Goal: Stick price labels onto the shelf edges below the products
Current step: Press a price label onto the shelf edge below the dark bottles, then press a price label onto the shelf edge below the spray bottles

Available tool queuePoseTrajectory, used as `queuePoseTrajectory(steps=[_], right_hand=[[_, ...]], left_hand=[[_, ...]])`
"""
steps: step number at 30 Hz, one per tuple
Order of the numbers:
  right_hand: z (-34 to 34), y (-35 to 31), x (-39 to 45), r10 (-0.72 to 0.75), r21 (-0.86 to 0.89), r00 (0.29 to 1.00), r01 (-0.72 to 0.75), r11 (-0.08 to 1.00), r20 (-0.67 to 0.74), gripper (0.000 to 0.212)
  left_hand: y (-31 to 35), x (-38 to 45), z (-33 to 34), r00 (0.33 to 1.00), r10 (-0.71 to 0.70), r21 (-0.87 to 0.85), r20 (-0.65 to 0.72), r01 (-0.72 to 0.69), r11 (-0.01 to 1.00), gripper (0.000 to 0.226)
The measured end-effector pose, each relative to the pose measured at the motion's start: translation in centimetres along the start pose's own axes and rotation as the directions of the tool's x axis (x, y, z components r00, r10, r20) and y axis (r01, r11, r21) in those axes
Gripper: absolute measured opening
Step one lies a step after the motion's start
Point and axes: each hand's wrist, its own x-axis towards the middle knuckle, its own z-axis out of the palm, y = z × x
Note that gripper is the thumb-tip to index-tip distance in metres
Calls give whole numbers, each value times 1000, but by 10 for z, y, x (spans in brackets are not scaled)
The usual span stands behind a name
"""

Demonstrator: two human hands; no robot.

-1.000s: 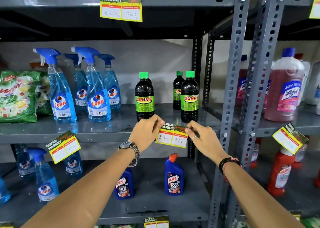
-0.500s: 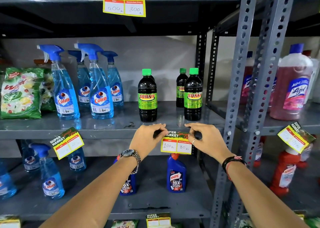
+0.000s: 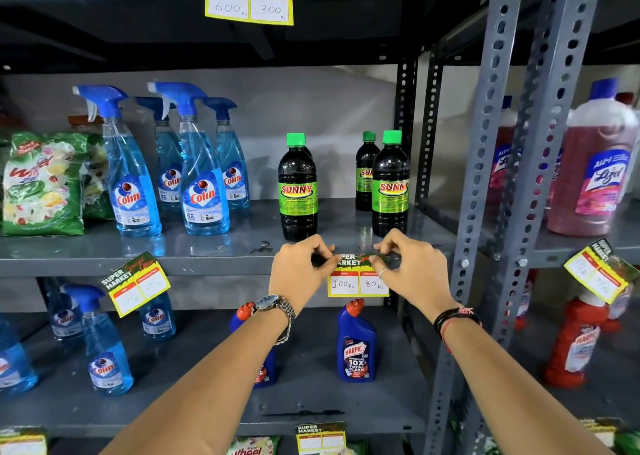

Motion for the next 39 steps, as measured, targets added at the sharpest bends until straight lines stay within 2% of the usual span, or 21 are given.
queuePoseTrajectory(steps=[4, 7, 17, 21, 24, 27, 30, 33, 36, 39], right_hand=[[3, -9, 3, 20, -37, 998, -22, 999, -59, 40], [2, -9, 4, 35, 1, 998, -35, 999, -45, 37], [-5, 0, 7, 56, 88, 996, -62, 994, 66, 21], [-12, 4, 9, 63, 103, 990, -76, 992, 124, 27], [-17, 5, 14, 90, 112, 977, -113, 987, 195, 29], [-18, -6, 18, 114, 65, 980, -126, 990, 164, 26], [-8, -25, 14, 147, 108, 988, -150, 983, 37, 22], [20, -68, 8, 180, 256, 984, -177, 950, 9, 18], [55, -126, 4, 174, 332, 985, -164, 929, 1, 13], [97, -187, 4, 135, 342, 991, -125, 931, -5, 11]], left_hand=[[3, -1, 3, 998, -42, 0, -56, 42, 999, 32], [2, 0, 6, 997, -42, 18, -61, 43, 999, 33], [-7, 0, 1, 997, 33, 6, 67, -34, 999, 31], [-17, 0, -16, 971, 51, -75, 233, -34, 997, 36], [-32, 3, -51, 955, 93, -3, 283, -96, 995, 21], [-63, 11, -106, 971, 160, 173, 179, -191, 966, 27], [-103, 15, -167, 989, 139, 308, 47, -147, 940, 29], [-149, 10, -222, 994, 104, 345, -21, -91, 934, 29], [-190, 0, -262, 998, 60, 367, 0, -55, 929, 32], [-226, -8, -293, 992, 26, 368, 122, -70, 927, 37]])
